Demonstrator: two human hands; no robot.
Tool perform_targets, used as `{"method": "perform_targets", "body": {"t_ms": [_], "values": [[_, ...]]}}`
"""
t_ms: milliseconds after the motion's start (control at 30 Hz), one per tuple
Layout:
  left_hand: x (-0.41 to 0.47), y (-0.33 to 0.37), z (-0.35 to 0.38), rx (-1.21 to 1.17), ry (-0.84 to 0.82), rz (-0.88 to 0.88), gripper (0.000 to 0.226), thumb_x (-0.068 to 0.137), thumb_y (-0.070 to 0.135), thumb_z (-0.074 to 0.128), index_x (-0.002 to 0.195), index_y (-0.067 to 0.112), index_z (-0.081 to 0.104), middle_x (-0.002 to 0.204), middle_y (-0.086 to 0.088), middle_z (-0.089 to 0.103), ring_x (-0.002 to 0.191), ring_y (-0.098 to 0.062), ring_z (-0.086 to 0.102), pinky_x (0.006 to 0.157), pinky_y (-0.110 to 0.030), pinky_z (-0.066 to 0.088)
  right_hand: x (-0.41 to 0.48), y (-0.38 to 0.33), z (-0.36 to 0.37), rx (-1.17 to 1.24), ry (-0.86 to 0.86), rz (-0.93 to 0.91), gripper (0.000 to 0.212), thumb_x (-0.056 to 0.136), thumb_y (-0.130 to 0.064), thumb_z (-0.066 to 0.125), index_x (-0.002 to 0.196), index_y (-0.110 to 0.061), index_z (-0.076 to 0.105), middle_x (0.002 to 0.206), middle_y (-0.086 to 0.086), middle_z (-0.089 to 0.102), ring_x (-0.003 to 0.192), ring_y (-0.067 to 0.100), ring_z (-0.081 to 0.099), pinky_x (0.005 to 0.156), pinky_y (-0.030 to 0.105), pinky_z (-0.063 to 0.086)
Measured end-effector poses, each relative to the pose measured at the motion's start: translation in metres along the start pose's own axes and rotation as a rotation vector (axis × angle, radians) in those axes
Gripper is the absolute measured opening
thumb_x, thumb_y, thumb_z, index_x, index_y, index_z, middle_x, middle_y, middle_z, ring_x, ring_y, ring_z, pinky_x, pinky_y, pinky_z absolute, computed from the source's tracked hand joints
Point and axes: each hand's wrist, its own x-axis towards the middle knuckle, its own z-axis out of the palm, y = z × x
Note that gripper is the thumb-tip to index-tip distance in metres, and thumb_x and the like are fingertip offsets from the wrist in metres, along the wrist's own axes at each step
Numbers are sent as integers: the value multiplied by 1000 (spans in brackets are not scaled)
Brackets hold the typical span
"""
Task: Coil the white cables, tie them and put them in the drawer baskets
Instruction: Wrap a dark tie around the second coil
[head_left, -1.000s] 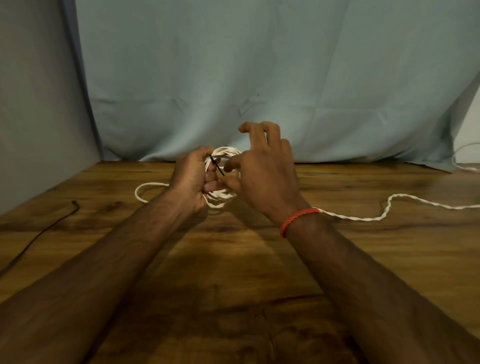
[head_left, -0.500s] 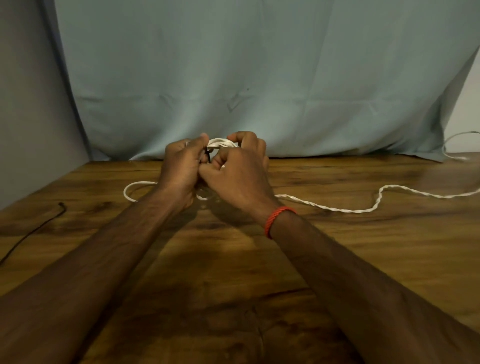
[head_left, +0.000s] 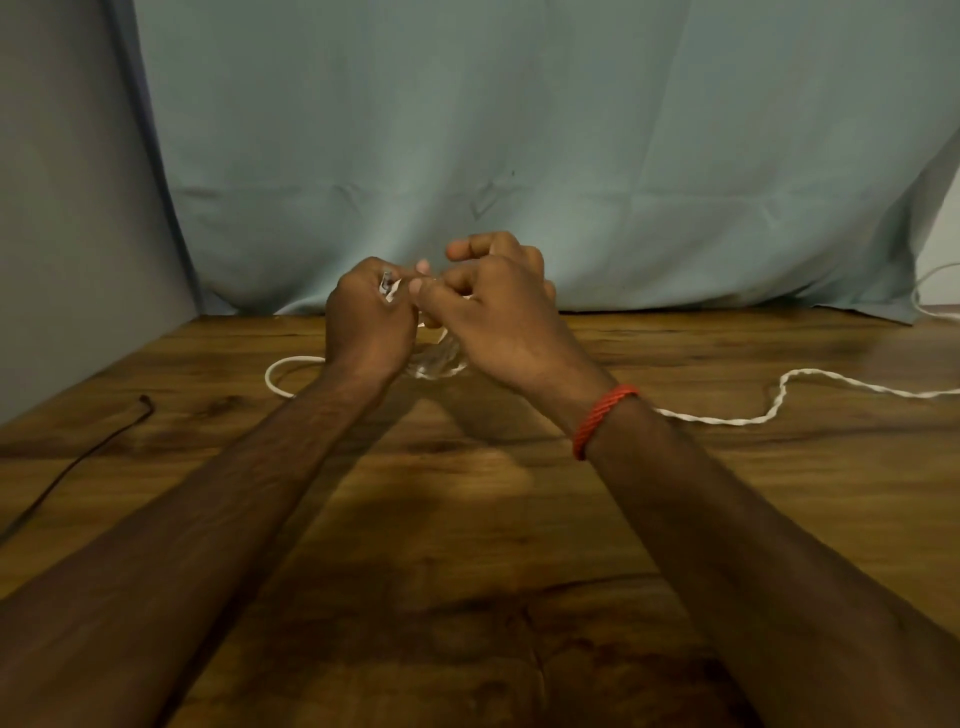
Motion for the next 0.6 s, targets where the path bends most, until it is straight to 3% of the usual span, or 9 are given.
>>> {"method": "perform_targets", "body": {"t_ms": [100, 167, 233, 267, 333, 433, 533, 600], "values": [[-1, -1, 1, 42, -29, 6, 18, 91, 18, 60, 73, 20, 63, 70, 3, 64, 69, -20, 61, 58, -29, 41, 1, 1, -7, 486, -44, 26, 37, 97, -28, 66, 66, -9, 71, 96, 14, 76, 102, 26, 69, 99, 47, 51], [-4, 1, 2, 23, -61, 1, 19, 90, 18, 57, 72, 23, 62, 69, 2, 62, 67, -21, 59, 60, -31, 40, 1, 1, -13, 718, -40, 69, 33, 97, -24, 66, 72, -3, 71, 95, 23, 75, 96, 32, 72, 92, 36, 58], [-6, 3, 3, -5, -77, 6, 22, 91, 21, 54, 69, 24, 59, 64, 2, 58, 62, -19, 54, 62, -31, 38, 0, -2, -17, 903, -12, 123, 28, 96, -20, 66, 78, 0, 72, 91, 19, 75, 78, 21, 74, 68, 18, 57], [-9, 6, 3, -23, -90, 14, 25, 94, 26, 54, 69, 24, 58, 63, 3, 57, 61, -18, 52, 62, -32, 37, 0, -3, -19, 966, 8, 149, 27, 96, -19, 66, 79, 0, 72, 88, 17, 75, 72, 16, 72, 62, 16, 53], [-13, 9, 4, -56, -130, 37, 30, 96, 34, 52, 68, 24, 57, 59, 6, 55, 58, -15, 50, 60, -32, 37, 3, -1, -23, 996, 39, 185, 28, 98, -26, 63, 80, -6, 73, 88, 12, 75, 75, 14, 71, 67, 22, 51], [-19, 14, 4, -15, -186, 111, 28, 97, 29, 52, 72, 21, 61, 59, 7, 56, 56, -8, 50, 58, -29, 36, 9, 9, -28, 922, 52, 217, 37, 103, -38, 52, 82, -17, 74, 99, 3, 79, 95, 14, 70, 80, 31, 46], [-23, 15, 4, 32, -229, 187, 30, 102, 25, 53, 80, 9, 67, 66, -1, 62, 61, -13, 55, 59, -30, 39, 11, 19, -31, 895, 39, 201, 47, 105, -42, 43, 89, -12, 77, 102, 4, 78, 97, 14, 70, 81, 31, 46], [-25, 17, 5, 59, -244, 215, 29, 101, 24, 54, 77, 11, 67, 67, -1, 63, 63, -12, 57, 60, -30, 39, 11, 25, -33, 867, 29, 181, 49, 105, -40, 43, 97, -6, 77, 102, 6, 78, 95, 15, 71, 80, 31, 49]]}}
